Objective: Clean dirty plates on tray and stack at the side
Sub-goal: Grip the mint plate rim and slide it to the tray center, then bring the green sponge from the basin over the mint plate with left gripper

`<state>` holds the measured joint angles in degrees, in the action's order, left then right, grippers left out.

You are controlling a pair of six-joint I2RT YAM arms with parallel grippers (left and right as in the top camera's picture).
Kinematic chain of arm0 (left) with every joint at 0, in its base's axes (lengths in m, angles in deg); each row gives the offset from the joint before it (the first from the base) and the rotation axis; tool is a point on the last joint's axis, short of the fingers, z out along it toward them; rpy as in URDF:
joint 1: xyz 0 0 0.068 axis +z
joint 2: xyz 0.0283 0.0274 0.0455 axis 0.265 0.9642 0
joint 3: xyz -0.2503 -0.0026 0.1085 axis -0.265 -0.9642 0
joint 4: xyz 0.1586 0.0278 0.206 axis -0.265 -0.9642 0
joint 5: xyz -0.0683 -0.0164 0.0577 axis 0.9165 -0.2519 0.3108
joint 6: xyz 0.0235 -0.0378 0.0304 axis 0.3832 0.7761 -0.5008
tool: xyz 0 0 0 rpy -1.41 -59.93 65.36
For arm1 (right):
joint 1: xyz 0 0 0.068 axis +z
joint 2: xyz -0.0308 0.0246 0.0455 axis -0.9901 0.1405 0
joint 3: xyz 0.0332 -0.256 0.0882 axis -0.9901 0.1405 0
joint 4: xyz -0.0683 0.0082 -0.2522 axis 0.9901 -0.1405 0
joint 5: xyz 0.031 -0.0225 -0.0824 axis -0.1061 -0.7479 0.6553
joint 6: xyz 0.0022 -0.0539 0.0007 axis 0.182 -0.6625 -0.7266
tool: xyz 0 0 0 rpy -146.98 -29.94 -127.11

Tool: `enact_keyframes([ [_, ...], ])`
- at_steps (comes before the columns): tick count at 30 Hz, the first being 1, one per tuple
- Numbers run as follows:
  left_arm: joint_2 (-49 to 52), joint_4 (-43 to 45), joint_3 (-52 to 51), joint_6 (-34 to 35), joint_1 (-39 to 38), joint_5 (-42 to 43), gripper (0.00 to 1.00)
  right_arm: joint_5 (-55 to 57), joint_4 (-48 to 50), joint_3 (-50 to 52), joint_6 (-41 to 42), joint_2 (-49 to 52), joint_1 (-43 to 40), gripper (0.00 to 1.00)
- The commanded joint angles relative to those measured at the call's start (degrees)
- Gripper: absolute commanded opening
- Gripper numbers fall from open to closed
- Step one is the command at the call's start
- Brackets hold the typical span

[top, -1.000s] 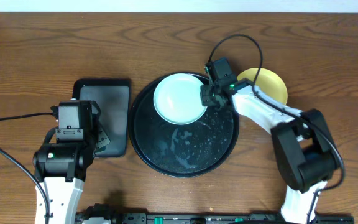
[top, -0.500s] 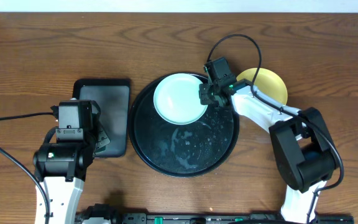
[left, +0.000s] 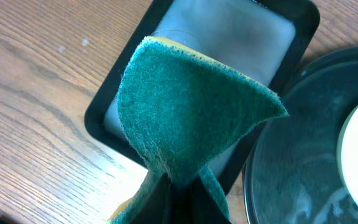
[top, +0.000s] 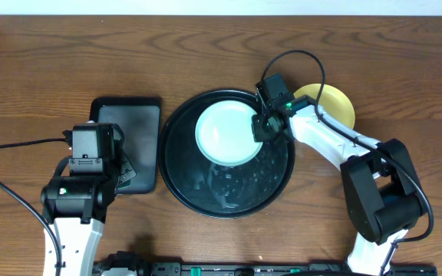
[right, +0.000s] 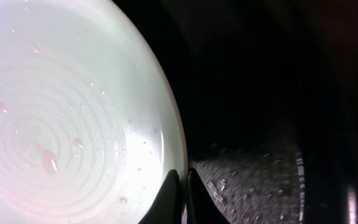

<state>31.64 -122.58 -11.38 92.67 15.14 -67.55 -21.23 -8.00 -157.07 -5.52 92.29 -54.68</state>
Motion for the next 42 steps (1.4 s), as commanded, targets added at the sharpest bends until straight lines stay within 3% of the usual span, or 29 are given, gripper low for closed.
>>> enact_keyframes([
  [1, 0.0, 0.2, 0.5, -0.1, -0.2, -0.1, 0.08, -8.2, -3.6, 0.3, -0.3, -0.2, 0.6, 0.01],
  [19, 0.0, 0.8, 0.5, -0.1, -0.2, 2.1, 0.08, -6.4, -6.5, 0.0, -0.3, -0.9, 0.4, 0.01],
  [27, 1.4, 2.2, 4.2, -3.3, -0.2, 10.8, 0.07, -6.5, -6.8, -1.8, -4.8, -0.9, 0.2, 0.29],
  [30, 4.8, -1.3, 9.2, -3.3, -0.2, 14.4, 0.07, -6.4, -6.5, -1.8, -6.1, -0.9, 0.2, 0.29],
  [35, 14.2, -8.5, 19.4, -3.4, -0.4, 22.3, 0.08, -6.5, -5.8, -1.7, -7.6, -0.9, 0.2, 0.18],
  [42, 20.1, -7.5, 20.3, -3.0, -4.3, 26.3, 0.08, -6.4, -5.9, -1.6, -7.6, -0.9, 0.3, 0.01],
])
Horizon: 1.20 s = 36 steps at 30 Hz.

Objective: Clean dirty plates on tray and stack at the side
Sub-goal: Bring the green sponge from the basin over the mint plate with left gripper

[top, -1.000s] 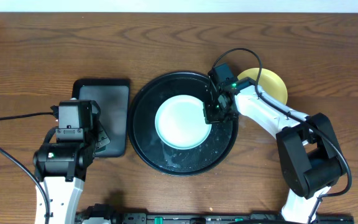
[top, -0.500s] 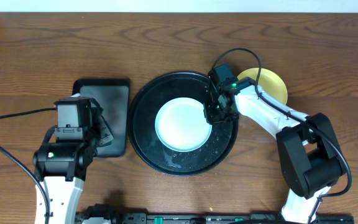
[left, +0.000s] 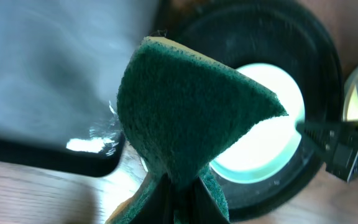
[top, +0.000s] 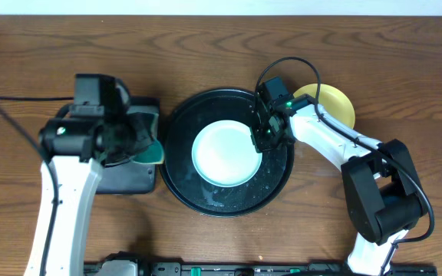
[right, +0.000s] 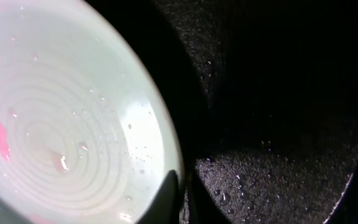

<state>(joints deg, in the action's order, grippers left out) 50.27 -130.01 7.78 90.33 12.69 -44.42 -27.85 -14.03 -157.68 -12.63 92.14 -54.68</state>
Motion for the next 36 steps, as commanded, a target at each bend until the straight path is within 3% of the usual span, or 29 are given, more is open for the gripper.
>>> enact_keyframes([
  [1, 2.0, 0.0, 1.1, -0.2, -2.7, 3.2, 0.08, 0.2, 0.1, -1.0, -0.5, -0.8, 0.3, 0.01],
  [12, 3.0, 6.1, 1.0, 4.5, -13.9, 3.1, 0.08, 3.6, -4.4, -1.0, 4.2, -1.0, 0.2, 0.01],
  [19, 3.0, 9.0, 0.9, 8.1, -18.6, -3.0, 0.08, 3.6, -5.6, -1.0, 7.1, -4.5, 0.5, 0.01],
  [25, 3.0, 10.8, 0.5, 10.5, -20.2, -3.9, 0.07, 3.6, -6.1, -1.0, 7.8, -4.6, 0.6, 0.02],
  [28, 3.0, 11.0, 0.2, 10.4, -20.5, -4.0, 0.07, 3.6, -4.6, -1.0, 4.9, -4.5, 0.6, 0.1],
  [36, 3.0, 11.6, -0.1, 10.4, -20.5, -5.5, 0.08, 5.7, 1.1, 1.7, 2.3, -4.5, 0.6, 0.09],
])
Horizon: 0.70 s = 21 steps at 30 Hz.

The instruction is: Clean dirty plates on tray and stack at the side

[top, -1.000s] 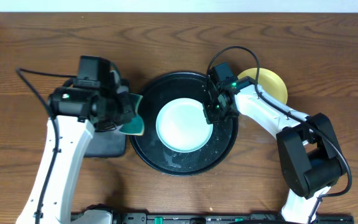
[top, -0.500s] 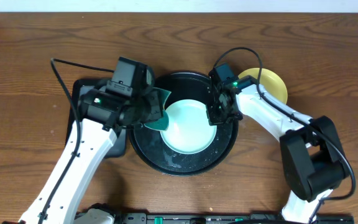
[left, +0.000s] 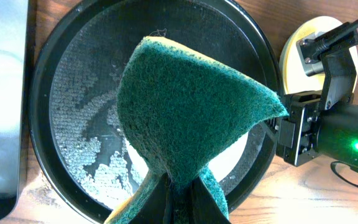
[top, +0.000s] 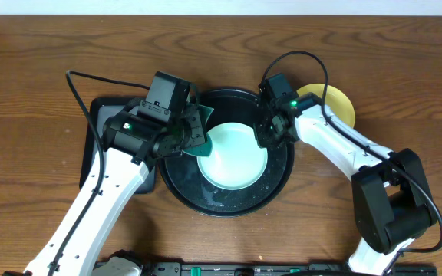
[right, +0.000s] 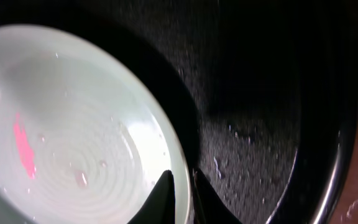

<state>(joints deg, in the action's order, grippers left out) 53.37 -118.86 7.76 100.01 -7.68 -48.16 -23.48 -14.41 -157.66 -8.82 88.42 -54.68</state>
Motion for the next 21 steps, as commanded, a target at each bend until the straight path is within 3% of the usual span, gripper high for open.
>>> enact_keyframes([
  [1, -0.1, 0.5, 0.0, 0.7, -0.2, -1.8, 0.08, 1.3, 2.5, 2.4, -1.5, -0.8, 0.6, 0.09],
  [14, -0.1, 0.3, 0.0, 0.7, -0.2, -1.8, 0.07, -0.7, 4.2, 3.7, -1.5, -0.8, 0.6, 0.05],
  [21, -0.1, 0.2, 0.0, 0.7, -0.2, -1.8, 0.08, -1.9, 4.2, 3.9, -1.5, -0.8, 0.6, 0.11],
])
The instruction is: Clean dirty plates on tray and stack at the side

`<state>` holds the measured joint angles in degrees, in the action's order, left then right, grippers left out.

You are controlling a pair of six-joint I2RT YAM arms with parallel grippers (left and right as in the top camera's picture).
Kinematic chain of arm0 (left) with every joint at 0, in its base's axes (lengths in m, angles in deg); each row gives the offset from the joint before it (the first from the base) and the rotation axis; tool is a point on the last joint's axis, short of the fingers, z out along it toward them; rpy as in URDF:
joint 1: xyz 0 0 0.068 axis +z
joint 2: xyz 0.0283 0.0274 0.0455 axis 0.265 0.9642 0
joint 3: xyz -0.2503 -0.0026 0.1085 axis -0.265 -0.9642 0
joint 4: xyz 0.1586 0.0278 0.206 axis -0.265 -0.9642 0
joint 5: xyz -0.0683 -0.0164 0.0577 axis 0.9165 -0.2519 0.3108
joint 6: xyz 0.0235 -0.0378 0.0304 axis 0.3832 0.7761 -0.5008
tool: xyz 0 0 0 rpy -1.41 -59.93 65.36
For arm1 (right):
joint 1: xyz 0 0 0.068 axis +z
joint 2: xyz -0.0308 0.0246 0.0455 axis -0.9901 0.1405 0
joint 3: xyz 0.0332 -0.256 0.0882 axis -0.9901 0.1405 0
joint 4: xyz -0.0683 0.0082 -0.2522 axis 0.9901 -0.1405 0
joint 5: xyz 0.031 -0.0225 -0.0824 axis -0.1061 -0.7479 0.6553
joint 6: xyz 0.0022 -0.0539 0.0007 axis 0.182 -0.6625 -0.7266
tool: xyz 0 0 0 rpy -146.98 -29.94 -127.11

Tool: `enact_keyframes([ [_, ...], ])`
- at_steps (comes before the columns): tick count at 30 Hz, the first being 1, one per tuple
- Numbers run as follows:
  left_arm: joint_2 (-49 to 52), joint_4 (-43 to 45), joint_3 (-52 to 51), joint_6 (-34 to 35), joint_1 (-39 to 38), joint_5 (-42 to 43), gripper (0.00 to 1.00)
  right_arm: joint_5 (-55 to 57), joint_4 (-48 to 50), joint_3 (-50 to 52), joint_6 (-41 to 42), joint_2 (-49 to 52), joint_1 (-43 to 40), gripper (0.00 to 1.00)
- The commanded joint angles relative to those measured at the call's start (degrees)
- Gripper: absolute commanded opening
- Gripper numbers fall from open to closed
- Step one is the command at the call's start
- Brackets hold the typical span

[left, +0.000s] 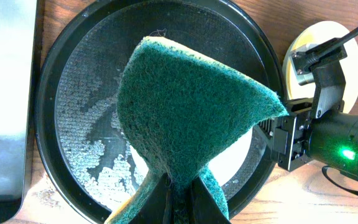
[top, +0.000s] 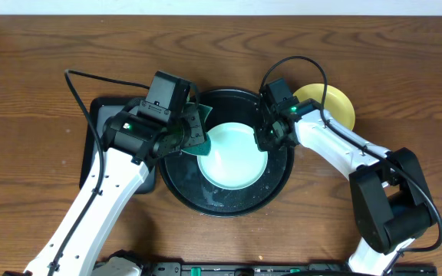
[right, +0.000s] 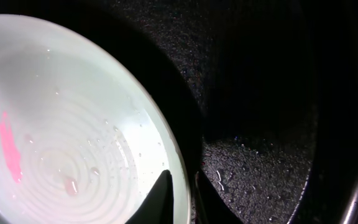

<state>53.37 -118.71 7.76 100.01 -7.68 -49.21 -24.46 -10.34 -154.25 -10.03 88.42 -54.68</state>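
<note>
A pale green plate [top: 235,157] with a pink smear [right: 8,151] lies tilted in the round black tray [top: 176,175]. My right gripper [right: 183,186] is shut on the plate's right rim, one finger inside, one outside. The left gripper [left: 180,190] is shut on a folded green sponge [left: 188,106] and hangs over the tray's left side, the sponge [top: 195,132] at the plate's left edge. In the left wrist view the sponge hides most of the plate [left: 238,158].
A yellow plate [top: 332,104] lies on the table to the right of the tray. A black rectangular tray [top: 98,146] holding water sits to the left. Water droplets cover the round tray's floor [left: 86,134]. Cables run from both arms.
Hardly anything differs. My right gripper and the plate's rim have shifted a little; the left gripper with the sponge holds nearly the same spot over the tray.
My left gripper held the sponge low beside the rectangular tray, then over it, then over the round tray at the plate's left edge. All the while my right gripper stayed shut on the green plate's rim, and the plate moved from the tray's back toward its middle.
</note>
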Motion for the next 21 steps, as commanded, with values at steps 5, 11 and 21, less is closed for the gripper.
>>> enact_keyframes([
  [5, -0.1, 0.1, 0.0, 0.7, -0.2, -0.7, 0.08, -0.9, 0.8, 1.2, -0.3, -0.8, 0.6, 0.11],
  [11, -0.1, 0.0, 0.0, 0.5, -0.2, -0.7, 0.08, -0.9, 1.2, 1.5, -0.3, -0.8, 0.6, 0.05],
  [21, -0.1, 0.1, 0.0, 0.4, -0.2, -0.7, 0.07, -0.9, 0.8, 1.6, 0.6, -0.8, 0.6, 0.01],
])
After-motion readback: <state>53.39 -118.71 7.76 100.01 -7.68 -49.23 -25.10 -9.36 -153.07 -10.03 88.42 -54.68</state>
